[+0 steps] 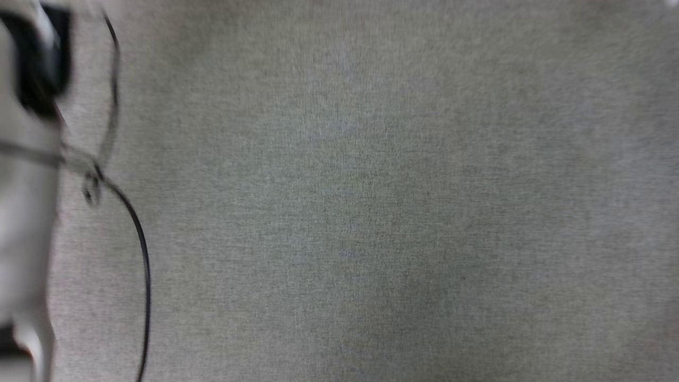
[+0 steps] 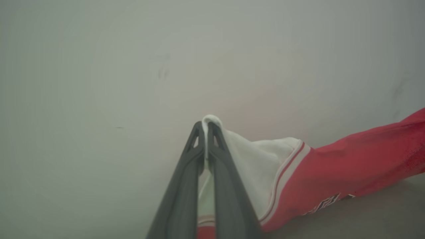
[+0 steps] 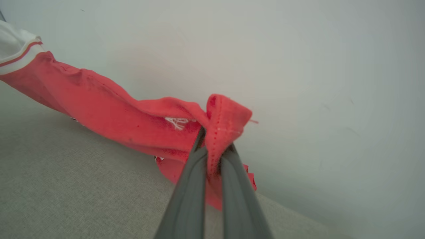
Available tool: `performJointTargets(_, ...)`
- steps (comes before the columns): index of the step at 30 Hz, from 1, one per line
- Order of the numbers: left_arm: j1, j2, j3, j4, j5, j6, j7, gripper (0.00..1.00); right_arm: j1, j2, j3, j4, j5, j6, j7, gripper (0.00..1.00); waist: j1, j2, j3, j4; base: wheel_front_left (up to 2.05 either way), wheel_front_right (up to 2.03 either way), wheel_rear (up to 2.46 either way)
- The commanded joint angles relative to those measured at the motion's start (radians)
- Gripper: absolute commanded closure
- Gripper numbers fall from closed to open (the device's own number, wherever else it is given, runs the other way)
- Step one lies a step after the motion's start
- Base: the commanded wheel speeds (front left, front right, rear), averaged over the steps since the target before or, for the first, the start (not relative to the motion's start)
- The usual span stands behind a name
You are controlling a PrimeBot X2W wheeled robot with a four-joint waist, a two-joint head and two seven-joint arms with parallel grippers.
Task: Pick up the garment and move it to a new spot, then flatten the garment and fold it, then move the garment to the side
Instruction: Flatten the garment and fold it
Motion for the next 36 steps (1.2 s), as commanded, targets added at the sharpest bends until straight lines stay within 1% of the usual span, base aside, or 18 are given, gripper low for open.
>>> performJointTargets(1, 0.099, 0.003, 0.004, -0.039, -0.012, 0.021, -0.005, 1.00, 0.065, -0.006, 0.007, -0.023, 0.015, -0.001, -0.011, 1.00, 0.0000, 0.0000, -0.053, -0.004, 0.00, 0.00, 0.00)
performJointTargets(9, 0.534, -0.018, -0.013, -0.252, -0.039, 0.121, 0.000, 1.00, 0.342, -0.046, 0.035, -0.088, 0.043, -0.001, -0.009, 1.00, 0.0000, 0.0000, -0.181, -0.003, 0.00, 0.00, 0.00)
performJointTargets(12, 0.670, -0.022, -0.019, -0.299, -0.056, 0.144, 0.006, 1.00, 0.440, -0.054, 0.035, -0.101, 0.051, -0.001, -0.007, 1.00, 0.0000, 0.0000, -0.229, 0.000, 0.00, 0.00, 0.00)
performJointTargets(15, 0.789, -0.035, -0.028, -0.312, -0.085, 0.160, 0.012, 1.00, 0.534, -0.065, 0.037, -0.118, 0.054, -0.001, -0.002, 1.00, 0.0000, 0.0000, -0.273, 0.008, 0.00, 0.00, 0.00)
performJointTargets(19, 0.911, -0.051, -0.050, -0.287, -0.117, 0.155, 0.012, 1.00, 0.655, -0.072, 0.025, -0.126, 0.066, -0.001, -0.005, 1.00, 0.0000, 0.0000, -0.336, 0.017, 0.00, 0.00, 0.00)
performJointTargets(20, 0.911, -0.051, -0.050, -0.287, -0.117, 0.155, 0.012, 1.00, 0.655, -0.072, 0.025, -0.126, 0.066, -0.001, -0.005, 1.00, 0.0000, 0.0000, -0.336, 0.017, 0.00, 0.00, 0.00)
performJointTargets(23, 0.993, -0.059, -0.065, -0.266, -0.142, 0.148, 0.015, 1.00, 0.749, -0.082, 0.018, -0.137, 0.082, -0.001, 0.000, 1.00, 0.0000, 0.0000, -0.383, 0.025, 0.00, 0.00, 0.00)
performJointTargets(26, 1.077, -0.069, -0.066, -0.257, -0.177, 0.154, 0.017, 1.00, 0.838, -0.081, 0.010, -0.152, 0.090, -0.001, 0.008, 1.00, 0.0000, 0.0000, -0.429, 0.024, 0.00, 0.00, 0.00)
performJointTargets(31, 1.218, -0.074, -0.065, -0.272, -0.226, 0.169, 0.030, 1.00, 0.965, -0.070, 0.001, -0.181, 0.083, -0.001, 0.014, 1.00, 0.0000, 0.0000, -0.492, 0.014, 0.00, 0.00, 0.00)
performJointTargets(36, 1.327, -0.069, -0.087, -0.302, -0.273, 0.159, 0.079, 1.00, 1.087, -0.068, -0.028, -0.212, 0.083, -0.001, 0.017, 1.00, 0.0000, 0.0000, -0.537, 0.018, 0.00, 0.00, 0.00)
